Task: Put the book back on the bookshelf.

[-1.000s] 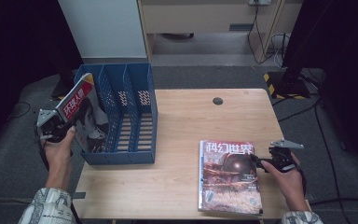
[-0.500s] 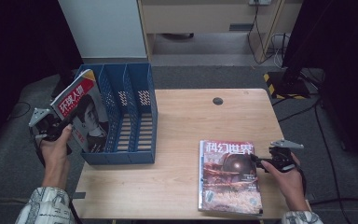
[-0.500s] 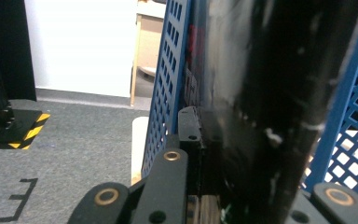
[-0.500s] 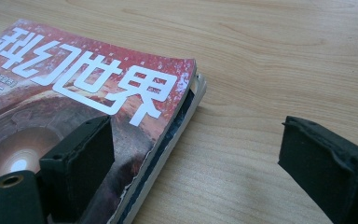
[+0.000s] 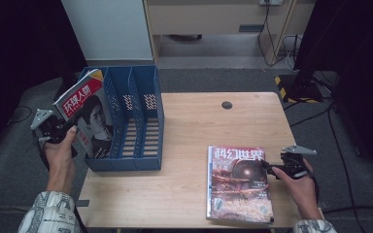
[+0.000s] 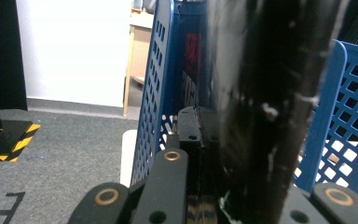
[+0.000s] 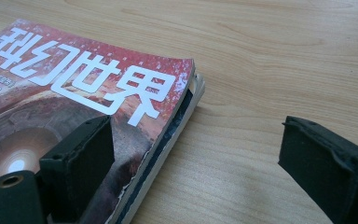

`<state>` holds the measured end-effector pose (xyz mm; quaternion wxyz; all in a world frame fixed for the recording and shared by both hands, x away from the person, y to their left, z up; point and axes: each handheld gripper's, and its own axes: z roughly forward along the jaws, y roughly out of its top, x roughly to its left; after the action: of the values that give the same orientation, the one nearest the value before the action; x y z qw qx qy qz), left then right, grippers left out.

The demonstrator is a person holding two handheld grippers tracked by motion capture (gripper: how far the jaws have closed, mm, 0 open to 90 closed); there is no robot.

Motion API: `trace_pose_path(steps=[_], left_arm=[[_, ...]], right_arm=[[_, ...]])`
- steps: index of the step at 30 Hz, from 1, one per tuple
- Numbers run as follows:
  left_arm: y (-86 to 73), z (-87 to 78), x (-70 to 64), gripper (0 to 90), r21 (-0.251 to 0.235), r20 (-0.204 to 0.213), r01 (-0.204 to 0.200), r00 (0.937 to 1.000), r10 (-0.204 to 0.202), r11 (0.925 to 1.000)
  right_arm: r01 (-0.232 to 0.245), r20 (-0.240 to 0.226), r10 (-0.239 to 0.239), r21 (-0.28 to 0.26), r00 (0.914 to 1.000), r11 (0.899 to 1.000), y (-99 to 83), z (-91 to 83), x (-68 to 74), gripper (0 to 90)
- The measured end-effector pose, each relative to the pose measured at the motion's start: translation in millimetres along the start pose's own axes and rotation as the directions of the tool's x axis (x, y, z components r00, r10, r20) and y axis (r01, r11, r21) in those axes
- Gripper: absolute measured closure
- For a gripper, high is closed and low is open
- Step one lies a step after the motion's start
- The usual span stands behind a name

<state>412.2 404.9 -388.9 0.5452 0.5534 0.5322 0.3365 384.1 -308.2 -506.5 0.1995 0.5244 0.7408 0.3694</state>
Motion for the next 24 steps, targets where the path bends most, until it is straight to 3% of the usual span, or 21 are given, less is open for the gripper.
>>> trace_pose_path(steps=[16,24], left_arm=[[-0.5,1.1,-4.0,86.2,-0.031,0.007,-0.023,0.9997,0.024,0.9992],[-5.6,4.5,-3.0,86.1,-0.038,-0.015,-0.021,0.9997,0.020,0.9991]], right_arm=[[0.003,0.001,-0.003,0.003,1.0000,1.000,-0.2,0.3,-0.3,10.4],[0.002,-0.001,-0.002,0.004,1.0000,1.000,-0.2,0.3,-0.2,10.4]])
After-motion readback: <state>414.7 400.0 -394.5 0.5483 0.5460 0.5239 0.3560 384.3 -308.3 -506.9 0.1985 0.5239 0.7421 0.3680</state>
